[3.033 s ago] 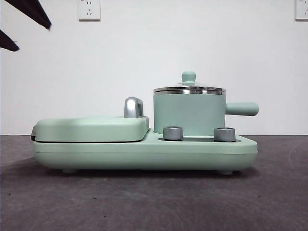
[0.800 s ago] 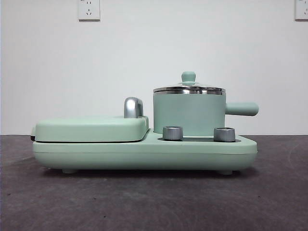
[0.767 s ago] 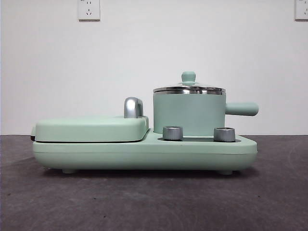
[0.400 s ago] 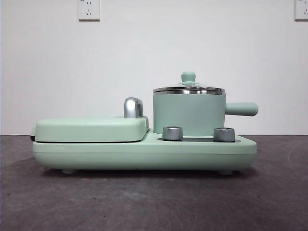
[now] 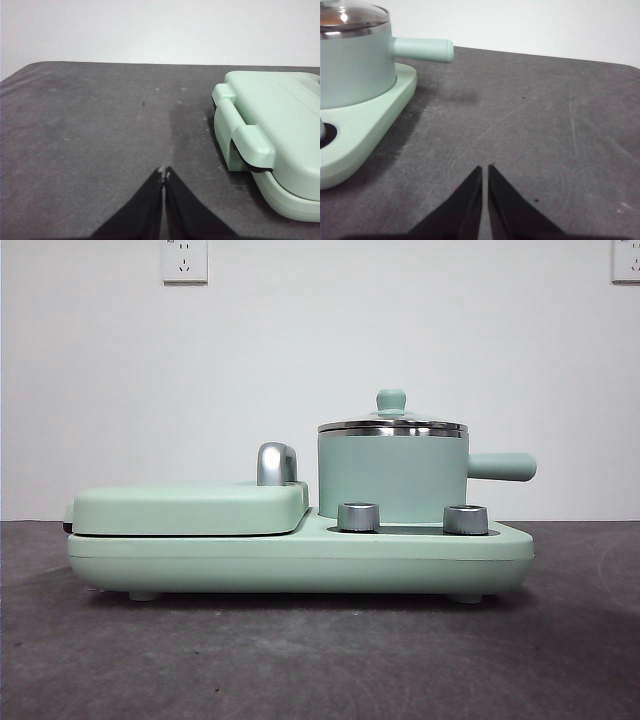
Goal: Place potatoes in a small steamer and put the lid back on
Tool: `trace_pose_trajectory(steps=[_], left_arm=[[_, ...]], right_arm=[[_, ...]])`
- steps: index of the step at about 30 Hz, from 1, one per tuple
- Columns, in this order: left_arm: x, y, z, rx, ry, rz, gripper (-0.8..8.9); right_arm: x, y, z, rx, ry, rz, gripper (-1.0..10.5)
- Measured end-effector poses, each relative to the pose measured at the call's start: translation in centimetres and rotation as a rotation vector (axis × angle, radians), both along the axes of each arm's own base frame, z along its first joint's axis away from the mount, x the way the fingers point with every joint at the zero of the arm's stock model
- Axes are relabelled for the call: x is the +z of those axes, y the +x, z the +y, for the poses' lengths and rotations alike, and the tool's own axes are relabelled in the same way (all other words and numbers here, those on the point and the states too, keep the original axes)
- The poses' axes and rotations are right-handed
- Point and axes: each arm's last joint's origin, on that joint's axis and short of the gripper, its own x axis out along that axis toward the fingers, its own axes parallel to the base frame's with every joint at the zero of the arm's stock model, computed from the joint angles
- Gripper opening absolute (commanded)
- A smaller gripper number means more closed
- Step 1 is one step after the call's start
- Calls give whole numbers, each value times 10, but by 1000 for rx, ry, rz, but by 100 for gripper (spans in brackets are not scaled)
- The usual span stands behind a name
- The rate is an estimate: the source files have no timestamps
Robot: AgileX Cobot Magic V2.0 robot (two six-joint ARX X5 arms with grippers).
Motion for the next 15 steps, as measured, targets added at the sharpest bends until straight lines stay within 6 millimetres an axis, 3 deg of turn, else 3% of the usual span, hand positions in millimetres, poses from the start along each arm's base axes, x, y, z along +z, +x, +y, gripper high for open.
trace_pose_trajectory(steps=[15], left_arm=[[0,0,0,0,0,1,7]], right_arm=[[1,0,0,1,0,-7,16]])
